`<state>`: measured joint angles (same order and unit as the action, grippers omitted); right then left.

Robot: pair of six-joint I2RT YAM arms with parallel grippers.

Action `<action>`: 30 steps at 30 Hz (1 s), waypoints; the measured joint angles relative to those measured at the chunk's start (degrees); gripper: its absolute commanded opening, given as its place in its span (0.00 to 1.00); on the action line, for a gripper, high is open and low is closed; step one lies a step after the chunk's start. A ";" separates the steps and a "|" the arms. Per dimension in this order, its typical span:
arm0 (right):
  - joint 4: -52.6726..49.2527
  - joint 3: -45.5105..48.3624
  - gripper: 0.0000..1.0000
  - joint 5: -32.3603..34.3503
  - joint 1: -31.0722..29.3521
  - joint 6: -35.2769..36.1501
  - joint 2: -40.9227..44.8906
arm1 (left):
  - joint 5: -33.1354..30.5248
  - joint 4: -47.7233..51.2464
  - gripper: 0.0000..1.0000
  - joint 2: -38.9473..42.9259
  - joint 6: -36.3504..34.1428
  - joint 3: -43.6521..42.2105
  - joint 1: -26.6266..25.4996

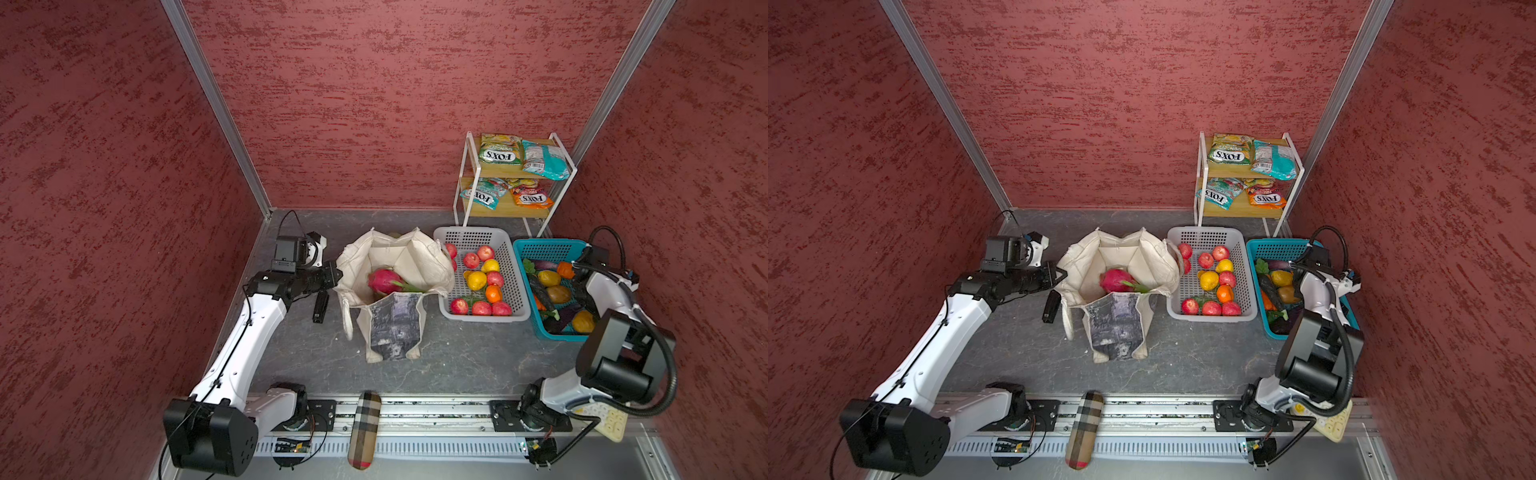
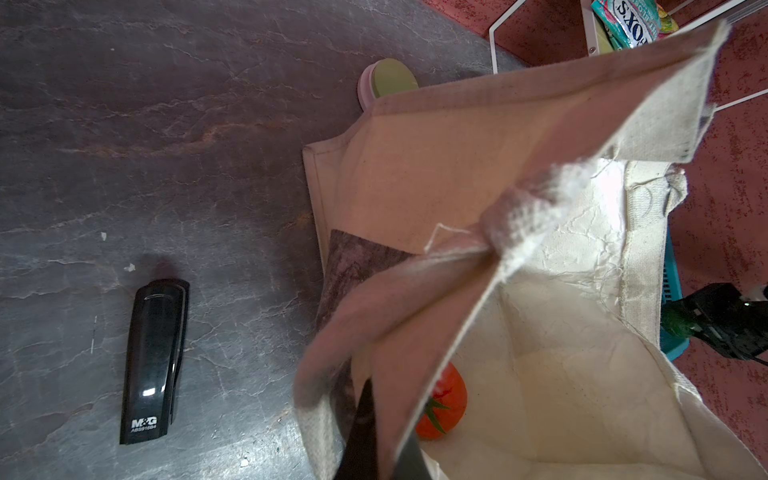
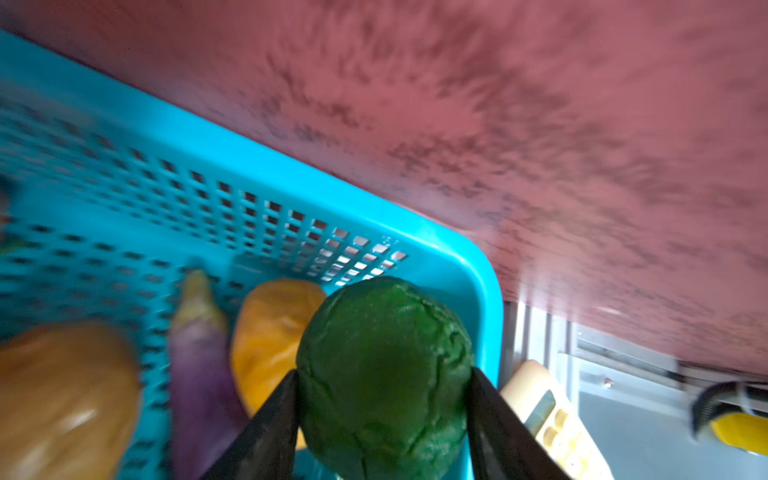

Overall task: Place the food into the grocery bag and tie it
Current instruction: 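Lift the green fruit and carry it over the bag mouth with the right gripper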

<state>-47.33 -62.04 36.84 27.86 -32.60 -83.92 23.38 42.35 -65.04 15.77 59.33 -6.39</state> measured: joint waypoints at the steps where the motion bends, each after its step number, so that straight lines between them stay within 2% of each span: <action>1: -0.11 0.00 0.52 -2.10 -0.44 -0.39 2.58 | 0.00 0.00 0.00 0.00 0.00 0.00 0.00; 4: -0.57 -0.15 0.51 -6.88 -2.51 -1.92 8.76 | -0.02 0.00 0.00 0.00 0.00 0.00 0.00; 7: -1.73 -1.92 0.52 -11.06 -8.07 -3.23 11.45 | -0.02 0.00 0.00 0.00 0.00 0.00 0.00; 14: -3.98 -11.30 0.52 -19.45 -25.77 -5.81 11.50 | -0.02 0.00 0.00 0.00 0.00 0.00 0.00; 22: -0.96 -17.18 0.50 -29.59 -43.54 -8.92 14.32 | -0.02 0.02 0.00 0.00 0.02 0.00 0.00; 30: 5.77 -25.05 0.50 -33.05 -62.42 -8.59 10.75 | -0.07 0.02 0.00 0.00 0.02 0.00 0.00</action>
<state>-41.56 -87.09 3.79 -34.57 -41.19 -73.17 23.31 42.37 -65.04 15.79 59.33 -6.39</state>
